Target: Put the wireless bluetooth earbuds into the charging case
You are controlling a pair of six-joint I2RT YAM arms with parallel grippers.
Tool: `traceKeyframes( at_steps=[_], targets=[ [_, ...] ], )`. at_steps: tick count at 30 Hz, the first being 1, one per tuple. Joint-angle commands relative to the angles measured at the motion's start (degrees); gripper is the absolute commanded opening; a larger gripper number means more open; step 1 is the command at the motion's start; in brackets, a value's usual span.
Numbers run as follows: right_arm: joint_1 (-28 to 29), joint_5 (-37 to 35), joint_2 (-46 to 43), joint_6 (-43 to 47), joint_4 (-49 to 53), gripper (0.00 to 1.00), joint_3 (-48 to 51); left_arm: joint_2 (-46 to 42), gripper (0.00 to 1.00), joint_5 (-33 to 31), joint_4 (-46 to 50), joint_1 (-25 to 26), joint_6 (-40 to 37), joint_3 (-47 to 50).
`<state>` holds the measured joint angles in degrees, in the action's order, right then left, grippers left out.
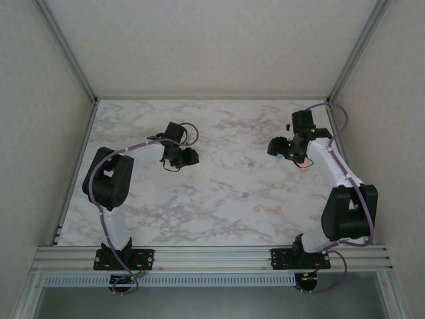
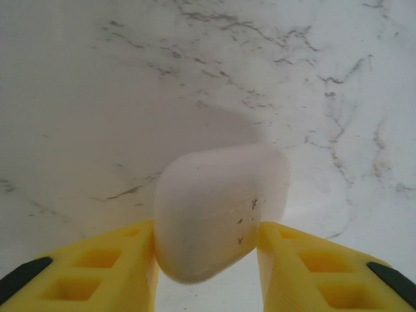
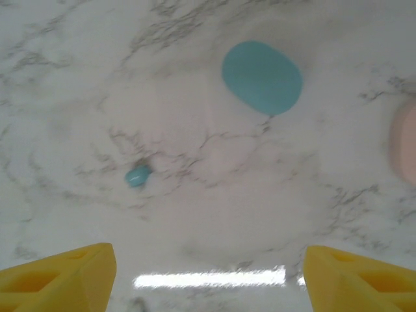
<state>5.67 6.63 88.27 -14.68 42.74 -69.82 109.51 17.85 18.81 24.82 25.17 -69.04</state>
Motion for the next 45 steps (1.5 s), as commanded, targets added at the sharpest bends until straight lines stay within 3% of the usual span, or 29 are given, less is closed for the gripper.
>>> traceKeyframes(
  at_steps=[1, 9, 13, 18, 23, 31, 45],
  targets=[
    [-1.7, 2.1, 3.7, 5.2, -2.2, 0.78, -3.2, -2.7, 0.43, -4.9, 4.6, -0.7, -2.2, -1.2],
    [-3.9, 1.7, 17.3, 10.8, -3.6, 0.78, -11.8, -11.1, 0.56, -8.2, 5.0, -0.8, -3.6, 2.7],
    [-4.5, 1.7, 24.4, 12.4, -2.3, 0.78, -17.5, -17.8, 0.58, -8.7, 3.5, -0.8, -3.8, 5.7],
    [-4.5, 6.6, 30.9, 16.0, 0.6, 0.77, -22.3, -25.0, 0.58, -9.4, 1.3, -0.8, -3.1, 8.9],
    [-4.5, 9.0, 31.8, 17.8, 0.6, 0.76, -21.2, -28.8, 0.59, -10.1, 0.6, -0.8, -3.3, 10.1],
    [-3.5, 8.7, 28.8, 17.0, -0.1, 0.70, -16.5, -28.0, 0.59, -8.8, 0.3, -0.8, -3.5, 9.8],
    [0.2, -6.6, 29.0, 14.1, -0.5, 0.58, -15.0, -26.7, 0.58, -6.7, -1.5, -0.8, -3.1, 10.1]
  ],
)
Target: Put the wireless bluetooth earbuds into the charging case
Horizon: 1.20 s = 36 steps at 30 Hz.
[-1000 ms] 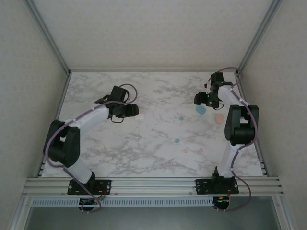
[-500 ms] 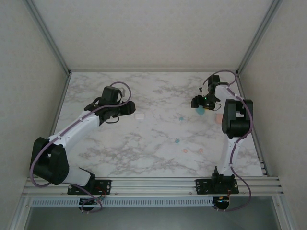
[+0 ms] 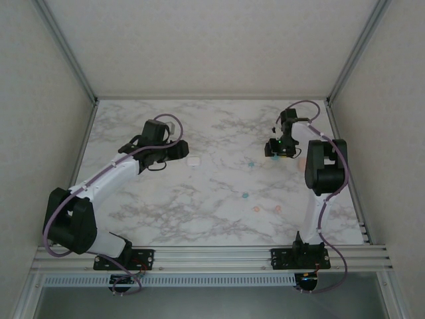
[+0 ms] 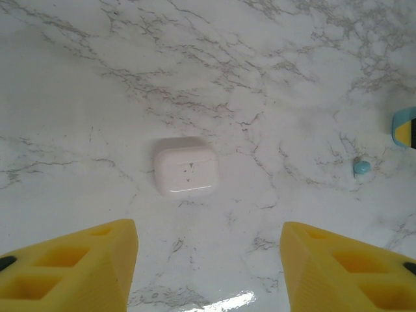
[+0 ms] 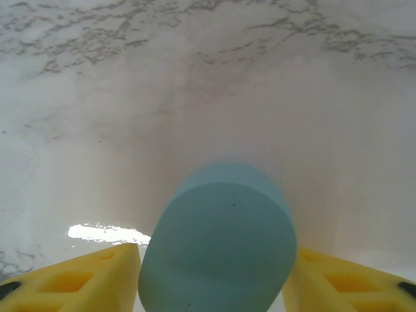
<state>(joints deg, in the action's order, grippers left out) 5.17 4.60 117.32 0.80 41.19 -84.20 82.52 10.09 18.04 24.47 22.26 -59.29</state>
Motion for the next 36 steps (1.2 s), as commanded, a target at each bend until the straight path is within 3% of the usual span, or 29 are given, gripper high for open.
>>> traceKeyframes(
  at_steps=[1, 11, 20, 27, 31, 36],
  targets=[
    [0.9, -5.4, 0.0, -1.8, 0.8, 0.56, -0.4, 0.2, 0.58, 1.1, -0.7, -0.5, -0.2, 0.4],
    [1.3, -8.3, -0.3, -7.3, -0.2, 0.51, 0.5, 0.2, 0.58, 1.4, -1.2, -0.5, 0.5, 1.0],
    [1.4, -7.9, 0.2, -6.6, -2.8, 0.53, 1.4, 0.3, 0.58, 2.3, -2.1, -0.5, 0.9, 0.8],
    [1.6, -8.3, -0.2, -6.1, -3.3, 0.46, 2.0, 0.3, 0.57, 3.1, -2.5, -0.5, 1.1, 0.4],
    [2.6, -6.0, -5.1, -5.7, -4.8, 0.40, 5.3, -0.7, 0.57, 4.2, -4.1, -0.5, 1.1, 0.9],
    [6.6, 2.2, -20.7, -2.3, -12.3, 0.38, 13.1, -3.3, 0.56, 8.1, -8.1, -0.4, 4.2, 1.0]
  ],
)
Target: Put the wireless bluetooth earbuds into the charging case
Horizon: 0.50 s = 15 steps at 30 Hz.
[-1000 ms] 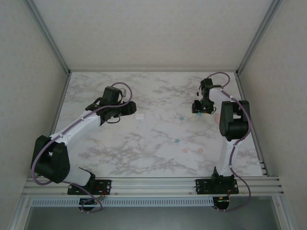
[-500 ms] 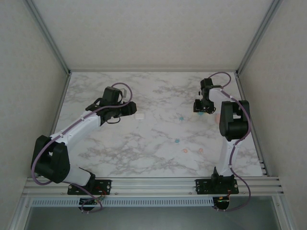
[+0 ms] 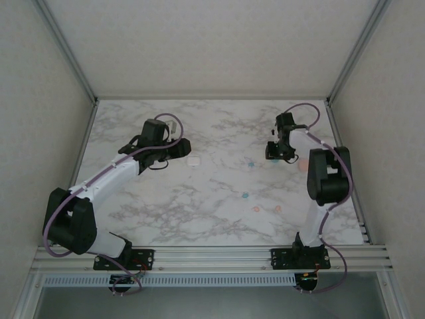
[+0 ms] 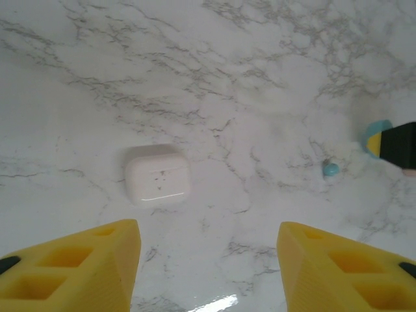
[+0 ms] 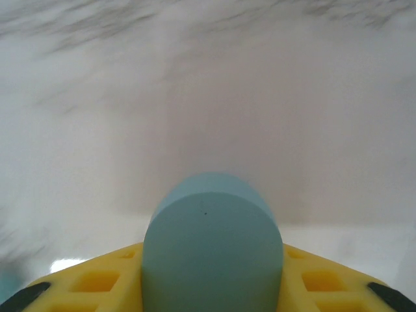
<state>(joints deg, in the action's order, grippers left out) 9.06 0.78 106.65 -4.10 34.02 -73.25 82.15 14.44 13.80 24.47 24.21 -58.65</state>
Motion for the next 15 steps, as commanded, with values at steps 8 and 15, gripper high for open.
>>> traceKeyframes(
  at_steps=[8, 15],
  targets=[
    [13.7, 17.5, -36.2, 16.0, -18.9, 0.35, 13.0, -7.4, 0.58, 14.3, -12.2, 0.7, 9.9, -3.1],
    [22.7, 17.4, -44.3, 27.8, -21.2, 0.35, 14.0, -5.5, 0.59, 20.6, -10.2, 6.8, 11.0, -11.2]
  ],
)
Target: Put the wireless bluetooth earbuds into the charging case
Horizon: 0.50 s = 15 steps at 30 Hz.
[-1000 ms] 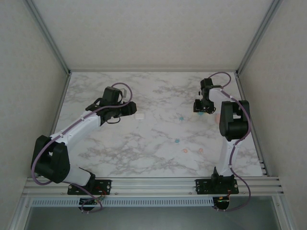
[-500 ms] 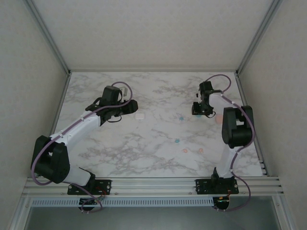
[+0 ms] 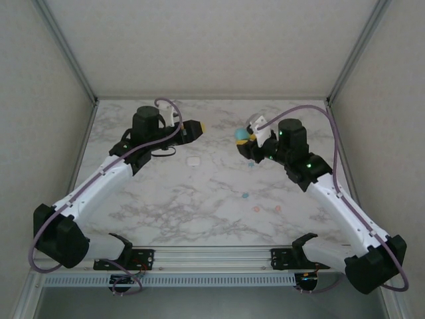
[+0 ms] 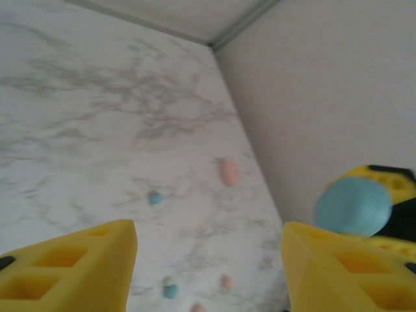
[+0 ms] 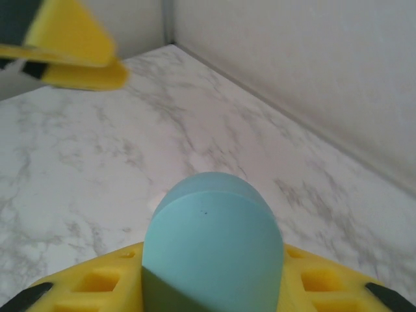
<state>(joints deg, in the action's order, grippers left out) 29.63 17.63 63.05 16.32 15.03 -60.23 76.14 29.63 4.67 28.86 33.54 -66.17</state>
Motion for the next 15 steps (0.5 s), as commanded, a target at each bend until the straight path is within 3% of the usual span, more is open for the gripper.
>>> traceKeyframes(
  at_steps=[1, 5, 15],
  targets=[
    [3.1, -0.1, -0.9, 8.4, -1.7, 0.34, 0.5, 0.9, 0.59, 6.1, 0.5, 3.3, 0.7, -5.2],
    [4.8, -0.9, -0.4, 9.9, 0.2, 0.34, -1.7, 2.1, 0.61, 7.2, 7.3, 6.7, -3.8, -9.6],
    [6.0, -0.1, 0.9, 10.2, -1.3, 0.35, -2.4, 7.3, 0.62, 8.6, 11.4, 10.3, -6.3, -13.9]
  ],
)
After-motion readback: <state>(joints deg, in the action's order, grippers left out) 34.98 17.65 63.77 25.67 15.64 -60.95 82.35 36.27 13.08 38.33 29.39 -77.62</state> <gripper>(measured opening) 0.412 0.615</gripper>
